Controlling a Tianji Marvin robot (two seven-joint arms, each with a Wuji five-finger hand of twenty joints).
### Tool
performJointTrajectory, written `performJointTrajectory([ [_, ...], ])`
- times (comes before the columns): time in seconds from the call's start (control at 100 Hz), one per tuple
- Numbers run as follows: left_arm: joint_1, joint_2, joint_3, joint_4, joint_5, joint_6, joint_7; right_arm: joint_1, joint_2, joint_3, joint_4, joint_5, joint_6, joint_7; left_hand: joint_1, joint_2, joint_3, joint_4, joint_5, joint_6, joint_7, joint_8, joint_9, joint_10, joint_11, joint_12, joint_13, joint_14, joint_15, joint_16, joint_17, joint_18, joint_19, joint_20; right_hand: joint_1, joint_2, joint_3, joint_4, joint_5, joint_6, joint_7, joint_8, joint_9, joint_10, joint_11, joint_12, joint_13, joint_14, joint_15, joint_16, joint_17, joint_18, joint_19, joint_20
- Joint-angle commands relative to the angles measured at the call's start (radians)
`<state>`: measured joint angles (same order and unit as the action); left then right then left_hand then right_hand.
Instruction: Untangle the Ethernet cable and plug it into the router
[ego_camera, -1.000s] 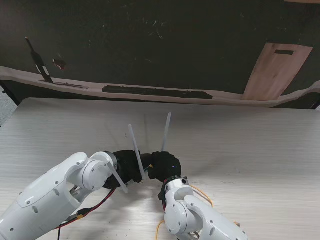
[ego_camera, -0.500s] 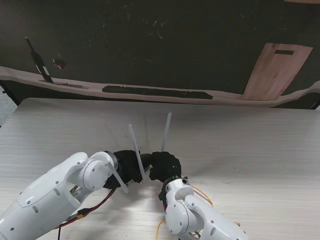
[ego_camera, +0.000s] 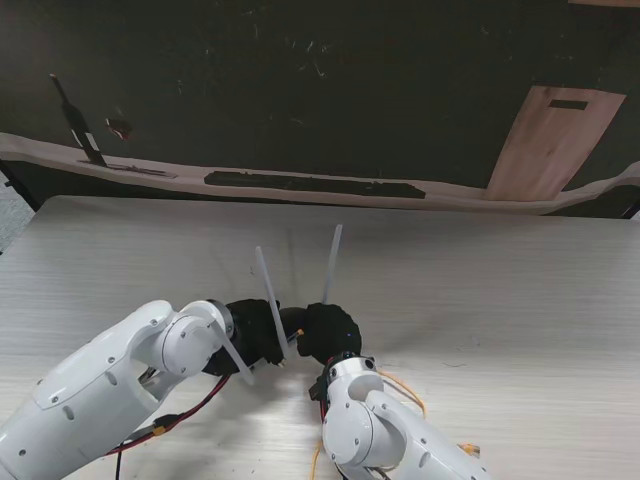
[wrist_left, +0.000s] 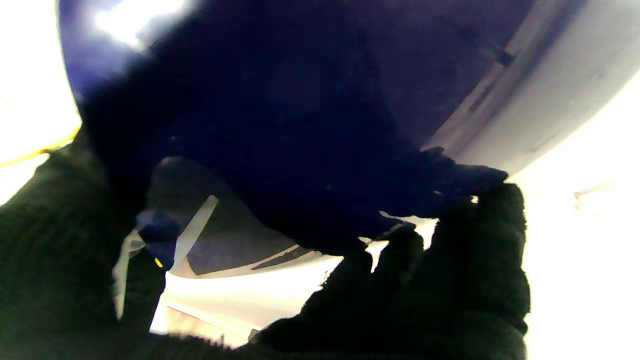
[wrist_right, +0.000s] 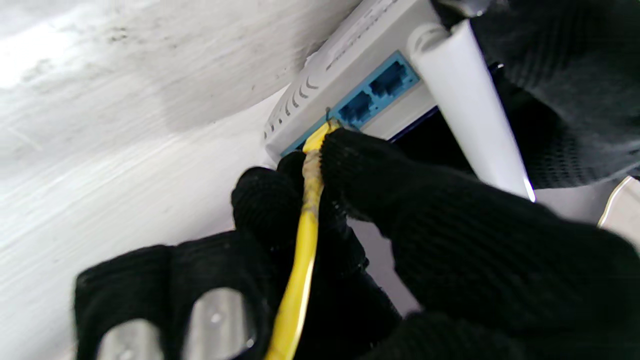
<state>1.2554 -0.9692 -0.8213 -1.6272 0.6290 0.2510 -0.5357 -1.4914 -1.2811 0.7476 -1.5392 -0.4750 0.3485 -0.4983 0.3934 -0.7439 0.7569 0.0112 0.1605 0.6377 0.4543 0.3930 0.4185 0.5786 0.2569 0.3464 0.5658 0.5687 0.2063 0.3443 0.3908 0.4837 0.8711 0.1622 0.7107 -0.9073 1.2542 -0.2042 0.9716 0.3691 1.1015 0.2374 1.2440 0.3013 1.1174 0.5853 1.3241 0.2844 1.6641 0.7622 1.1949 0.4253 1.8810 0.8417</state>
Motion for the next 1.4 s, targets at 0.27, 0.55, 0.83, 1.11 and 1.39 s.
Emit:
performJointTrajectory([
  [0.27,0.065,-0.006,0.060,0.080,-0.047,-0.005,-0.069,-0.018,-0.049,-0.001,-0.013,0.099,0.034,-0.001,0.715,0.136,0.423,-0.032,0.155,-0.401,0.310,0.065,0.166,-0.332,0.350,0.086,0.161,-0.280,0.443,0.090,0.097,-0.218,0.238,0.070,0.142,0.083,0.072,0.074,0.021,0.114,0.026,0.054,0.143,0.266,0.125,0.000,-0.022,-0.100,0.077,0.004,0.005,-0.142,0.213,-0.008],
  [0.55,0.066,-0.009,0.059,0.086,-0.063,-0.010,-0.061,-0.019,-0.067,-0.007,0.005,0.135,0.040,-0.021,0.717,0.133,0.424,-0.035,0.157,-0.402,0.312,0.066,0.169,-0.332,0.351,0.086,0.168,-0.283,0.443,0.097,0.101,-0.218,0.242,0.069,0.148,0.099,0.059,0.074,0.008,0.118,0.021,0.068,0.133,0.267,0.126,0.001,-0.022,-0.101,0.076,0.002,0.004,-0.141,0.213,-0.010],
  [0.83,0.061,-0.011,0.066,0.094,-0.092,-0.010,-0.056,-0.007,-0.075,-0.035,0.035,0.132,0.025,-0.030,0.718,0.127,0.428,-0.039,0.162,-0.400,0.313,0.067,0.175,-0.332,0.352,0.086,0.174,-0.283,0.439,0.108,0.102,-0.217,0.247,0.067,0.152,0.111,0.044,0.074,-0.004,0.119,0.017,0.079,0.125,0.268,0.123,-0.002,-0.022,-0.093,0.059,-0.007,-0.002,-0.131,0.213,-0.031],
  [1.11,0.070,-0.016,0.053,0.096,-0.108,-0.008,-0.044,-0.007,-0.075,-0.035,0.040,0.125,0.019,-0.035,0.719,0.126,0.429,-0.040,0.165,-0.401,0.314,0.068,0.178,-0.333,0.353,0.087,0.176,-0.281,0.437,0.115,0.102,-0.215,0.250,0.067,0.137,0.133,0.020,0.061,-0.029,0.104,0.031,0.053,0.112,0.261,0.098,-0.023,-0.023,-0.046,0.002,-0.040,-0.016,-0.048,0.163,-0.107],
  [1.39,0.065,-0.020,0.055,0.104,-0.142,-0.005,-0.038,-0.006,-0.072,-0.043,0.036,0.122,0.024,-0.024,0.719,0.124,0.431,-0.041,0.166,-0.401,0.315,0.068,0.180,-0.331,0.352,0.086,0.181,-0.284,0.436,0.118,0.104,-0.213,0.252,0.065,0.130,0.165,-0.011,0.042,-0.055,0.111,0.046,-0.012,0.088,0.278,0.053,-0.065,-0.028,0.035,-0.083,-0.086,-0.034,0.077,0.055,-0.135],
])
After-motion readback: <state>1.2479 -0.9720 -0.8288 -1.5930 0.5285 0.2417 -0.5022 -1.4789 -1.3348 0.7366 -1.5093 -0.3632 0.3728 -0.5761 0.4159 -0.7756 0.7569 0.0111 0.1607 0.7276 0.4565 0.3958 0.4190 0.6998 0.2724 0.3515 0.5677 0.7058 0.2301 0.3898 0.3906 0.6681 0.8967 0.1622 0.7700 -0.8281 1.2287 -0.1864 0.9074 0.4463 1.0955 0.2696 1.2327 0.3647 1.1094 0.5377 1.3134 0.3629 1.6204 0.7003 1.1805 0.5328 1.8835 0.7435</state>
